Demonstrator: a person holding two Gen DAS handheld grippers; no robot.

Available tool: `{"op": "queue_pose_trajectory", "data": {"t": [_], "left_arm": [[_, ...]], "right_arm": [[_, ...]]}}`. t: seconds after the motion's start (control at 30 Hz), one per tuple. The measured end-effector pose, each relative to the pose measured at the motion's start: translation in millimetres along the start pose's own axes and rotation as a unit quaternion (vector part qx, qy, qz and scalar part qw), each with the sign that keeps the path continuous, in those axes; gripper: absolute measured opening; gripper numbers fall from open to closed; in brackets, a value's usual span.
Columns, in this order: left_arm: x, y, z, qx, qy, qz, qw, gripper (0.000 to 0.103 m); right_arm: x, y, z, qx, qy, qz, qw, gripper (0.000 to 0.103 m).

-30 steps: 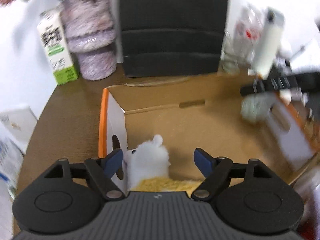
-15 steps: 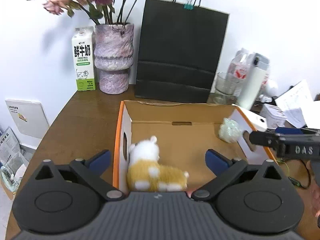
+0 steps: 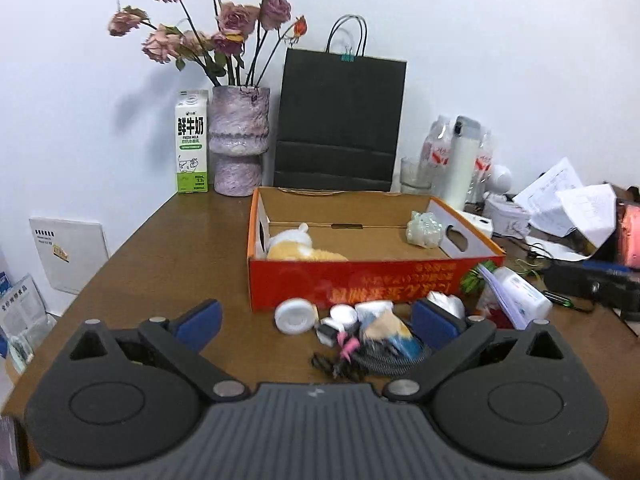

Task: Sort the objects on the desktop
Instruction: 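Withdraw both tools from the box back over the table, then grasp purple pouch string with right tool while left tool grasps blue-beige packet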

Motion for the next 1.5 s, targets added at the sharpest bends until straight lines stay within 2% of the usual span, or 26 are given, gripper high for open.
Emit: {"op": "queue_pose_trajectory", "data": {"t": [0.17,0.3,0.37,0.43,0.53,0.73,0.8,0.93,1.03,1.07,1.1,1.17,1.2,1.3,1.37,1.5], "left_arm": [[-22,-2,31,0.018,0.019,-0.029,0.9992,0.103],[-34,3,59,0.003,0.006,-0.004,1.0,0.103],[-40,8,72,0.01,0.001,0.008,0.9999,0.103],[-44,12,78,0.022,0.005,0.012,0.9997,0.103],[-44,16,77,0.026,0.017,0.028,0.9991,0.103],[-18,26,63,0.031,0.02,0.043,0.9984,0.102],[-5,30,53,0.04,0.029,0.051,0.9975,0.098],[33,38,34,0.05,0.01,0.055,0.9972,0.083],[70,42,23,0.039,-0.015,0.076,0.9962,0.064],[82,42,22,0.031,-0.029,0.083,0.9956,0.057],[96,43,21,0.023,-0.051,0.095,0.994,0.046],[115,46,24,0.02,-0.081,0.109,0.9906,0.033],[121,47,25,0.027,-0.089,0.114,0.9892,0.021],[126,48,30,0.035,-0.088,0.105,0.9899,0.009],[119,46,25,0.018,-0.08,0.112,0.9903,0.007],[80,39,-3,-0.009,-0.016,0.109,0.9938,0.006]], "right_arm": [[-25,-21,45,-0.057,-0.006,0.03,0.998,0.102],[-52,-32,74,-0.082,0.015,0.044,0.996,0.102],[-60,-31,84,-0.066,0.012,0.065,0.996,0.102],[-65,-25,93,-0.048,-0.004,0.054,0.997,0.1],[-67,-13,95,-0.019,-0.003,0.059,0.998,0.099],[-39,-15,80,-0.054,0.003,0.063,0.997,0.096],[-19,-17,70,-0.068,0.001,0.065,0.996,0.09],[25,-6,53,-0.052,-0.016,0.066,0.996,0.077],[46,3,42,-0.023,-0.019,0.066,0.997,0.066],[52,5,40,-0.014,-0.021,0.065,0.998,0.052],[55,9,38,-0.005,-0.025,0.067,0.997,0.039],[55,18,35,0.025,-0.023,0.058,0.998,0.029],[51,24,34,0.041,-0.019,0.056,0.997,0.023],[35,42,30,0.057,-0.004,0.085,0.995,0.019],[27,51,30,0.045,-0.008,0.111,0.993,0.019],[31,63,42,0.027,-0.04,0.129,0.99,0.019]]}}
Point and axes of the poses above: each gripper's, at about its wrist camera, not at the fingertips, and x roughly the way its jaws point, y to its right, z to its underside, the point moved 5 cm from there along x, roughly the way its jaws point, and after that the axes turned 1 degree about -z, right-handed, at the moved point
